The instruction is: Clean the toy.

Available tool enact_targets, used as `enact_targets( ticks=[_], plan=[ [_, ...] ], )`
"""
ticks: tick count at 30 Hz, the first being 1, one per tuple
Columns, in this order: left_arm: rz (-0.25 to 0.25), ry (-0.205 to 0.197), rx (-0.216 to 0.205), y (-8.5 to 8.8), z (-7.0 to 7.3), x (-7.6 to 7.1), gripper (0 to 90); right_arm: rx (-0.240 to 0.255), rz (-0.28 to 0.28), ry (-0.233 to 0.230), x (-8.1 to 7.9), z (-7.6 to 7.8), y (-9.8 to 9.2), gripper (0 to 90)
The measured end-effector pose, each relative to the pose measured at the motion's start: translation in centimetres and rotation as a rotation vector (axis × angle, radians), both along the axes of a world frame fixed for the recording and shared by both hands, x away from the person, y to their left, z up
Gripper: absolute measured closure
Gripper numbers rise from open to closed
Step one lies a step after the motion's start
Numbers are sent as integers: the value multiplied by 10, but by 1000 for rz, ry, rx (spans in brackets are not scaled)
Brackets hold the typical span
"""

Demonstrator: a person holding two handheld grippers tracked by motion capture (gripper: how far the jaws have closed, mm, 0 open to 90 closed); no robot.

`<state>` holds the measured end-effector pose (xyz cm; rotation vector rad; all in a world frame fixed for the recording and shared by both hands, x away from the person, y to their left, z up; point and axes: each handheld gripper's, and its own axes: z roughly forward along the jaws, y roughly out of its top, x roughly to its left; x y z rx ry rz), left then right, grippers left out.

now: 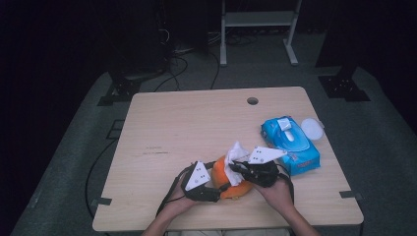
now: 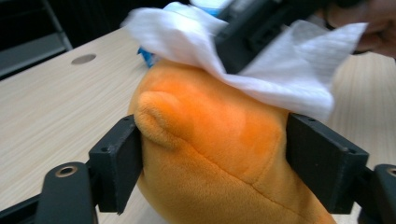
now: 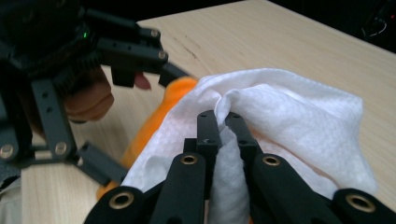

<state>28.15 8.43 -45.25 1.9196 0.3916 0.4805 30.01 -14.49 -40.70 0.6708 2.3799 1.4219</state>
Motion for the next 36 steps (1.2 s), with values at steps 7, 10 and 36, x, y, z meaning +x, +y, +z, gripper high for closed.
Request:
enact_targets(
  ticks=[7, 10, 36],
  plan=[
    [-11, -26, 19, 0, 0, -3, 240, -1, -30, 9, 9, -1, -7, 853],
    [-17, -24, 16, 0, 1, -3, 240, 17, -58, 59, 16, -7, -21, 854],
    [-39, -133, 76, -7, 17, -13, 462, 70, -29, 19, 0, 14, -27, 855]
  ],
)
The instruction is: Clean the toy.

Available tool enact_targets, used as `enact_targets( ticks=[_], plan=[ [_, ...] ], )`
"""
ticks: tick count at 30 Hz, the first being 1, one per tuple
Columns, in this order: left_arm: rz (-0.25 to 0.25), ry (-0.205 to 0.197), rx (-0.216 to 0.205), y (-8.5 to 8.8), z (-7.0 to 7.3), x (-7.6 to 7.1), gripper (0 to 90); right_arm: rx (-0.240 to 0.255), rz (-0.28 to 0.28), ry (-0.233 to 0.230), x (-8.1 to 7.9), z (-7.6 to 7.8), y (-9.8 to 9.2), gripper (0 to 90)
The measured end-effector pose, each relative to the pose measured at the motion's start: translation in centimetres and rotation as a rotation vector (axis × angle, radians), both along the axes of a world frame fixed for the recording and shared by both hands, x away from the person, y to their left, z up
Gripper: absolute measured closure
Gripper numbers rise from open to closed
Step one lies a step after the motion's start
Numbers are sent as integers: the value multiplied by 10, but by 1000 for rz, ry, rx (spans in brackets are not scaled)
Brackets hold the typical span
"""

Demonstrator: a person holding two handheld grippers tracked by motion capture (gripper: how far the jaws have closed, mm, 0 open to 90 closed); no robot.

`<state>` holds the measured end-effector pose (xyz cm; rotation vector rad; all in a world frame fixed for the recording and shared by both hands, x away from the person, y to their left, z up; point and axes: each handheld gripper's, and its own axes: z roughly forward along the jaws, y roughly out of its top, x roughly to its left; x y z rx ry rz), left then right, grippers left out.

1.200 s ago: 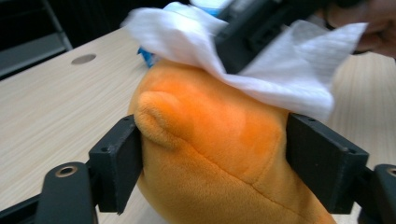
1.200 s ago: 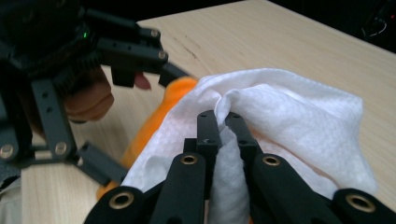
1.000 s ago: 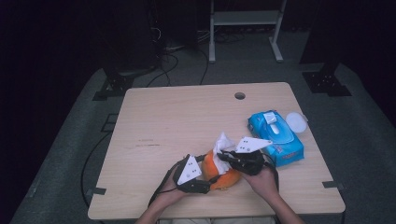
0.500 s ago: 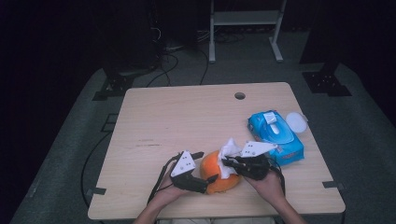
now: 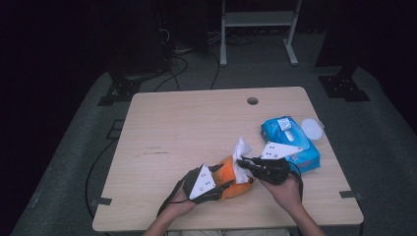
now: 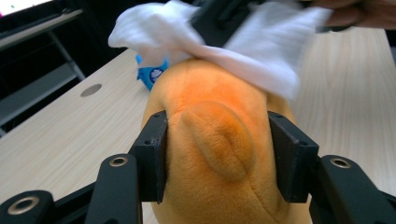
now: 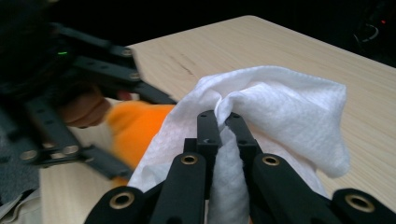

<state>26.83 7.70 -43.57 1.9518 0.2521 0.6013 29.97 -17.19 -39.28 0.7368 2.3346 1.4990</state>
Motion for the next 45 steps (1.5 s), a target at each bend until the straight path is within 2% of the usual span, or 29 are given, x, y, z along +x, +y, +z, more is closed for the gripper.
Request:
enact_targets(
  ticks=[2, 4, 6, 8, 9, 10, 11, 12, 13, 14, 15, 16, 19, 21, 23, 27, 28, 29, 30, 31, 32, 35, 38, 41, 43, 45],
  plan=[
    [2, 29, -15, 1, -2, 3, 417, -5, 0, 40, 6, -9, -4, 855],
    [19, 88, -63, 4, -2, 7, 298, -1, 5, 76, 9, -16, -4, 855],
    [40, 170, -124, 9, -1, 12, 213, -19, 7, 76, 8, -16, -3, 855],
    [65, 310, -205, 15, 0, 17, 163, -19, 18, 75, 5, -16, -1, 856],
    [70, 351, -235, 16, 0, 19, 162, -20, 29, 69, 3, -15, 1, 856],
    [69, 357, -222, 17, 0, 20, 167, -15, 42, 72, 0, -13, 3, 856],
    [54, 343, -201, 16, -1, 19, 218, -18, 55, 65, -3, -12, 8, 856],
    [54, 343, -201, 16, -1, 19, 272, -18, 55, 65, -3, -12, 8, 856],
    [60, 298, -159, 13, -2, 14, 349, -53, 58, 23, -9, -7, 18, 856],
    [62, 270, -142, 12, 0, 13, 400, -62, 56, 12, -10, -6, 20, 856],
    [62, 270, -142, 12, 0, 13, 441, -56, 49, 8, -10, -6, 20, 856],
    [59, 216, -131, 10, 2, 10, 469, -40, 45, 10, -9, -5, 18, 857],
    [43, 113, -102, 7, 7, 7, 507, -12, 30, 3, -9, -2, 13, 856],
    [38, 64, -70, 5, 9, 6, 511, -1, 29, -6, -10, 2, 12, 856],
    [35, 62, -61, 6, 7, 7, 505, -6, 28, -11, -9, 0, 12, 856],
    [53, 106, -64, 15, 3, 13, 484, -45, 0, 16, -1, -12, 9, 856],
    [59, 120, -68, 18, 2, 15, 480, -58, -24, 27, 2, -16, 6, 856],
    [58, 135, -81, 21, 1, 16, 478, -57, -42, 45, 6, -19, 2, 856],
    [56, 138, -76, 23, 0, 16, 476, -49, -51, 69, 9, -22, -3, 856],
    [56, 138, -76, 23, 0, 16, 474, -49, -51, 69, 9, -22, -3, 856],
    [56, 138, -77, 26, -2, 15, 473, -43, -66, 102, 14, -27, -9, 856],
    [57, 138, -75, 28, -3, 15, 473, -48, -72, 107, 15, -27, -9, 856],
    [52, 141, -79, 29, -4, 15, 471, -50, -67, 72, 9, -21, -4, 855],
    [49, 141, -81, 29, -4, 14, 470, -45, -61, 67, 9, -20, -2, 855],
    [47, 138, -81, 28, -5, 13, 469, -28, -67, 99, 14, -26, -6, 855],
    [41, 133, -73, 27, -5, 12, 468, -41, -94, 118, 20, -32, -11, 854]
  ],
)
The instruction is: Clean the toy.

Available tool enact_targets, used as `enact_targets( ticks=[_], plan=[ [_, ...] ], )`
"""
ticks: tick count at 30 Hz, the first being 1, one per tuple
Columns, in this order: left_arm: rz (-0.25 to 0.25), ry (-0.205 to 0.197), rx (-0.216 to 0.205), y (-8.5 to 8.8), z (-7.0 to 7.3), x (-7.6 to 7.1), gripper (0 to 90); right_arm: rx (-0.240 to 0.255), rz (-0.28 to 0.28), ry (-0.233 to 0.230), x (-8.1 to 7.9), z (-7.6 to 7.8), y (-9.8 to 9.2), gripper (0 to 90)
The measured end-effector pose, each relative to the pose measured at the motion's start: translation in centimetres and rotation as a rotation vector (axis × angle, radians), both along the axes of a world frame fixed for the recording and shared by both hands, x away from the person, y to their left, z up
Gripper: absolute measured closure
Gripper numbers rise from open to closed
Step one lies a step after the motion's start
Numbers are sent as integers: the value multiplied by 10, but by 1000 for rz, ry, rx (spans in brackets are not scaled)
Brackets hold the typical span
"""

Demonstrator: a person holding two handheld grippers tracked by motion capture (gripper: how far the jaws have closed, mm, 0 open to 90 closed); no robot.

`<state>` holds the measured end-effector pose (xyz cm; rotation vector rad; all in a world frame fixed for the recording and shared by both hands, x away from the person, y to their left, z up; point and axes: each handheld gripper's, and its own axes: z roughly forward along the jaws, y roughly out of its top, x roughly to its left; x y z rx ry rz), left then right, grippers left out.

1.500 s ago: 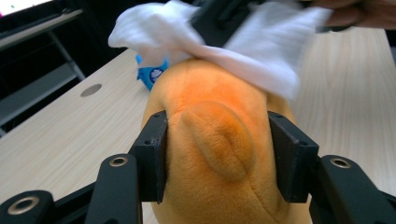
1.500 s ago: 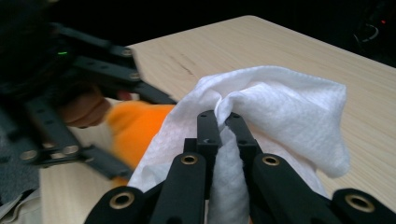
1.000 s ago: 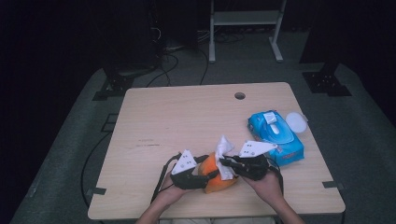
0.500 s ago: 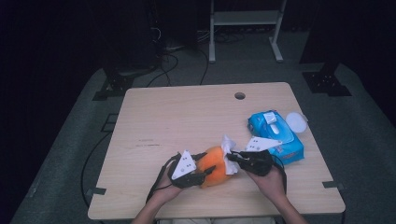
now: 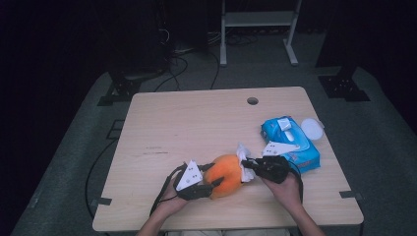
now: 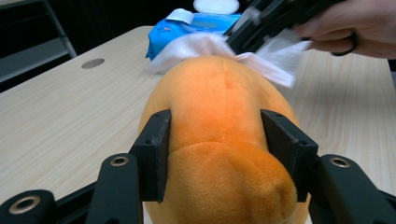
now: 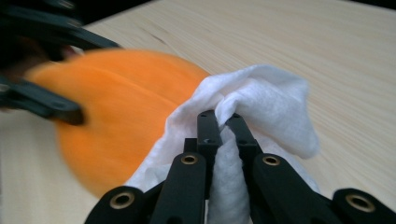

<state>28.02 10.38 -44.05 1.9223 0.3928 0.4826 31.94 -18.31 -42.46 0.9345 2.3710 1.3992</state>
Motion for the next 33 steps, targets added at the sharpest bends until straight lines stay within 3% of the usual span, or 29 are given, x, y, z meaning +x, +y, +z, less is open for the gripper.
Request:
enact_targets(
  ticks=[3, 5, 7, 12, 13, 15, 19, 21, 22, 25, 28, 30, 33],
  plan=[
    [-8, -5, 0, -2, 0, -1, 467, -30, -27, 26, 6, -8, -5, 854],
    [-9, -6, 4, -2, 0, -2, 465, -22, -27, 31, 6, -9, -5, 854],
    [-12, -7, 0, -2, -1, -2, 464, -17, -20, -4, 1, -1, 0, 854],
    [-31, -28, -5, -9, -3, -4, 461, 61, 57, -66, -12, 17, 9, 854],
    [-32, -37, 2, -12, -3, -6, 460, 50, 63, -73, -14, 18, 11, 854],
    [-34, -45, 12, -15, -3, -7, 458, 20, 53, -72, -11, 13, 12, 853],
    [-41, -44, 7, -16, -3, -7, 456, 53, 13, -3, -1, 3, -1, 853],
    [-42, -40, 6, -16, -3, -7, 454, 56, 13, -4, -3, 5, -1, 853],
    [-41, -35, -1, -15, -3, -6, 452, 45, 37, -41, -10, 10, 6, 853],
    [-37, -33, -2, -14, -3, -5, 445, 36, 81, -79, -16, 15, 15, 853],
    [-24, -38, -5, -13, -2, -5, 341, 26, 73, -58, -13, 12, 14, 855],
    [45, -9, -18, -12, 1, -3, 204, 21, 59, -45, -10, 9, 10, 855],
    [47, 29, -32, -9, -1, -1, 185, 35, 47, -17, -8, 7, 4, 855]
  ],
)
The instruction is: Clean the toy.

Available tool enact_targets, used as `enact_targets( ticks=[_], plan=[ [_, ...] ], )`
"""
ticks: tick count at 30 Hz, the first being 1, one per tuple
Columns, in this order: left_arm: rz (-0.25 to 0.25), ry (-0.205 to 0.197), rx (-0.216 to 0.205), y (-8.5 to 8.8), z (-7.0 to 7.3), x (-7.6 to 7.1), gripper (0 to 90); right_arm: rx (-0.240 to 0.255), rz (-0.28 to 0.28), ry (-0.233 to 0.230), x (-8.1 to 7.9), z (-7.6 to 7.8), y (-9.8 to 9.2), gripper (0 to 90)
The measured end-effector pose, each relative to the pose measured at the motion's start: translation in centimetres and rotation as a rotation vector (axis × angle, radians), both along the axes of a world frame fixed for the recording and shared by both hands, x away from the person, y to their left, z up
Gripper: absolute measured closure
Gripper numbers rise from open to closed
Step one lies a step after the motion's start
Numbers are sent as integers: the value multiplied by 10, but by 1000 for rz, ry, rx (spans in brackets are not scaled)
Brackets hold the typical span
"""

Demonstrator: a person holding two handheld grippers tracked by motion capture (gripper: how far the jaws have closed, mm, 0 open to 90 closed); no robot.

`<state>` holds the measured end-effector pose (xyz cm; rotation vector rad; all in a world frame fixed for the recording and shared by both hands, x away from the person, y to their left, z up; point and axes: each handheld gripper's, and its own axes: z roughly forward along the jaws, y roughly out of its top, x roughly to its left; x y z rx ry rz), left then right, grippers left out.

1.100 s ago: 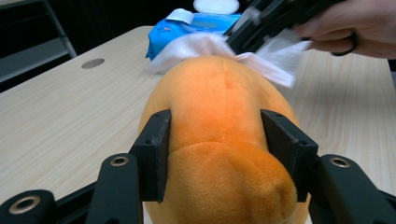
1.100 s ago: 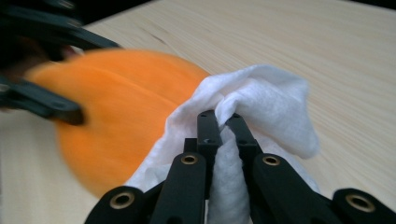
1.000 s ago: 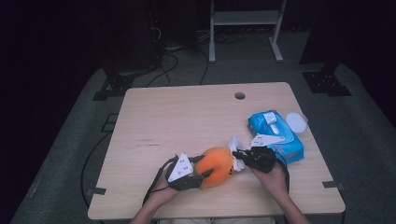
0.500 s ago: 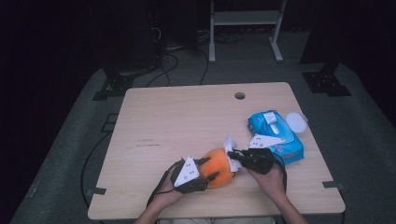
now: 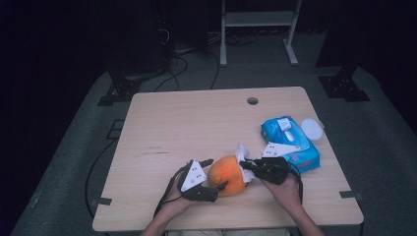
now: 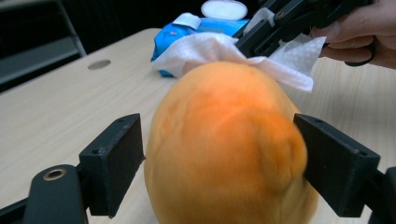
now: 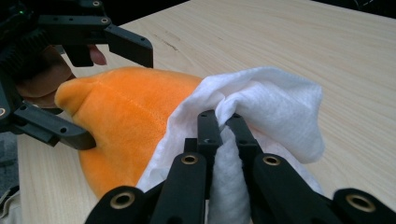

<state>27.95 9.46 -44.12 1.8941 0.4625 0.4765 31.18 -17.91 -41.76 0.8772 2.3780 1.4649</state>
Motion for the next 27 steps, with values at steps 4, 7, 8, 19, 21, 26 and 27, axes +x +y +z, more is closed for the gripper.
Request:
enact_targets(
  ticks=[4, 7, 8, 19, 21, 26, 27],
  plan=[
    [-33, 15, 24, -1, 1, 0, 347, -7, 0, -12, -4, 2, 4, 855],
    [-50, 15, 17, -1, 1, 0, 405, -15, 12, -63, -11, 9, 11, 855],
    [-50, 15, 17, -1, 1, 0, 412, -15, 12, -63, -11, 9, 11, 855],
    [-6, -6, 11, 4, 6, 3, 257, -10, 26, -39, -6, 7, 8, 857],
    [24, 5, 8, 9, 7, 7, 255, -8, 26, -32, -7, 7, 7, 857],
    [1, 42, -11, 15, 4, 10, 368, -34, 44, -52, -16, 10, 14, 857],
    [1, 42, -11, 15, 4, 10, 391, -34, 44, -52, -16, 10, 14, 857]
  ],
)
